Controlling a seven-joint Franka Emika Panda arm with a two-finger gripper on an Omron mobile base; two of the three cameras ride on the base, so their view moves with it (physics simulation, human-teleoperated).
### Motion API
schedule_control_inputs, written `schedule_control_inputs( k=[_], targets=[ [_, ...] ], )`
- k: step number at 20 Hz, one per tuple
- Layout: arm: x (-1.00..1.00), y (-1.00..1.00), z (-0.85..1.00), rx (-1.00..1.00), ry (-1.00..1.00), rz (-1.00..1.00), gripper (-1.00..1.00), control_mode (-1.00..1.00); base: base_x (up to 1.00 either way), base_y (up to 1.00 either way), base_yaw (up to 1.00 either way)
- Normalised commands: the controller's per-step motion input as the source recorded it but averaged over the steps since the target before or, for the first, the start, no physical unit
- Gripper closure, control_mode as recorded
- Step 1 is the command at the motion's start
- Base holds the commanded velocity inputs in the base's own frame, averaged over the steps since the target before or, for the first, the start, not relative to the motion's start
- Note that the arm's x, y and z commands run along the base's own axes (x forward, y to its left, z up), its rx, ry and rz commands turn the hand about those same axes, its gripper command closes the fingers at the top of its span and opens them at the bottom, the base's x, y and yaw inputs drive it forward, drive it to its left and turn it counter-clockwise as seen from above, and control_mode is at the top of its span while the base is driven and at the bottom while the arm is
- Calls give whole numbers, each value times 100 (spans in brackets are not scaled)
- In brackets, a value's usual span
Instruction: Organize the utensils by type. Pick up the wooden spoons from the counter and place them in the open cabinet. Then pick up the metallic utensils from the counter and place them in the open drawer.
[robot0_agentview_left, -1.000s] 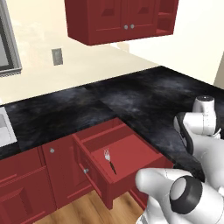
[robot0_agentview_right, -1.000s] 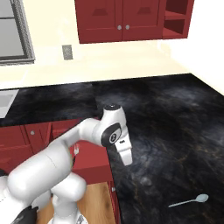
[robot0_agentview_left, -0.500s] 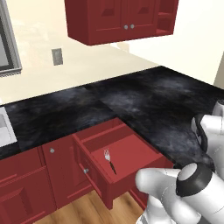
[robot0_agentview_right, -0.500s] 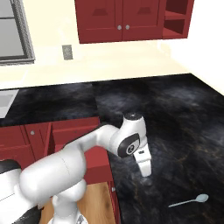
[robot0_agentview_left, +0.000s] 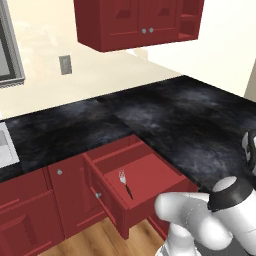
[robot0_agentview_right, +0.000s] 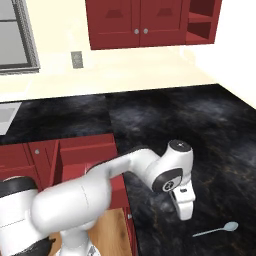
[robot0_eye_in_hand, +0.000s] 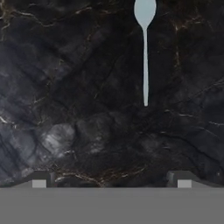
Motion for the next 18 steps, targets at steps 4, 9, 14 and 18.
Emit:
schedule_control_inputs(
  k=[4, 9, 14, 18],
  targets=[
    [-8, -43, -6, 1, 12, -3, -100, -100, 0, 0, 0],
    [0, -43, -12, 0, 18, -2, -100, -100, 0, 0, 0],
    [-7, -44, -29, 0, 11, 0, -100, -100, 0, 0, 0],
    [-11, -39, -30, 6, 0, 0, -100, -100, 0, 0, 0]
  ],
)
